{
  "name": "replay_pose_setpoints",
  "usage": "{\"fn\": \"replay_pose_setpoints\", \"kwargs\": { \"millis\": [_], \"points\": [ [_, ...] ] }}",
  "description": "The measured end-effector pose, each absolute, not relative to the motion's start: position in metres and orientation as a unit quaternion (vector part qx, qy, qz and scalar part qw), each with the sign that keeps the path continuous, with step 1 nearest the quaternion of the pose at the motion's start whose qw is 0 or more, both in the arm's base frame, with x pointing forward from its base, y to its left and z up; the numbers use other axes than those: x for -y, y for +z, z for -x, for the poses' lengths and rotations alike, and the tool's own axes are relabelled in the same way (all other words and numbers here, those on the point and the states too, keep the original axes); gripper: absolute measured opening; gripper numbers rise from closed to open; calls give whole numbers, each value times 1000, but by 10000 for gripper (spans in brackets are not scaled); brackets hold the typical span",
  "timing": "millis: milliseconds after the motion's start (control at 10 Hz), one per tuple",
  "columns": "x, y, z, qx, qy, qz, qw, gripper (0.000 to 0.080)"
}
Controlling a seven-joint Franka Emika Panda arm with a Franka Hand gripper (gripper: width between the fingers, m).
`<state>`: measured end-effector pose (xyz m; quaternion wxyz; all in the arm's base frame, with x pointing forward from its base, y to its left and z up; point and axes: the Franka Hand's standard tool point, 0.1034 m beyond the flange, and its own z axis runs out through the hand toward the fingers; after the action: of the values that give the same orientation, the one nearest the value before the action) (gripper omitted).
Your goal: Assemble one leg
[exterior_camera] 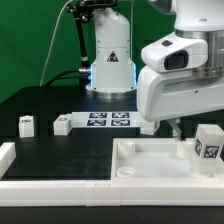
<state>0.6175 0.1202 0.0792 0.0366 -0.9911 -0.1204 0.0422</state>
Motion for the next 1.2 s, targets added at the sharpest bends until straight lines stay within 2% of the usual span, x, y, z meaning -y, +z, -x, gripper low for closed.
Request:
{"fn": "replay_pose_setpoints", "kwargs": {
  "millis": [500, 600, 700, 800, 1200],
  "points": [
    [-123, 80, -618, 111, 42, 992, 36, 649],
    [-129, 83, -620, 93, 38, 995, 27, 649],
    [-132, 82, -626, 111, 31, 993, 8, 649],
    [-131, 80, -631, 121, 27, 992, 1, 649],
    [-119, 80, -643, 133, 24, 991, 2, 649]
  ]
}}
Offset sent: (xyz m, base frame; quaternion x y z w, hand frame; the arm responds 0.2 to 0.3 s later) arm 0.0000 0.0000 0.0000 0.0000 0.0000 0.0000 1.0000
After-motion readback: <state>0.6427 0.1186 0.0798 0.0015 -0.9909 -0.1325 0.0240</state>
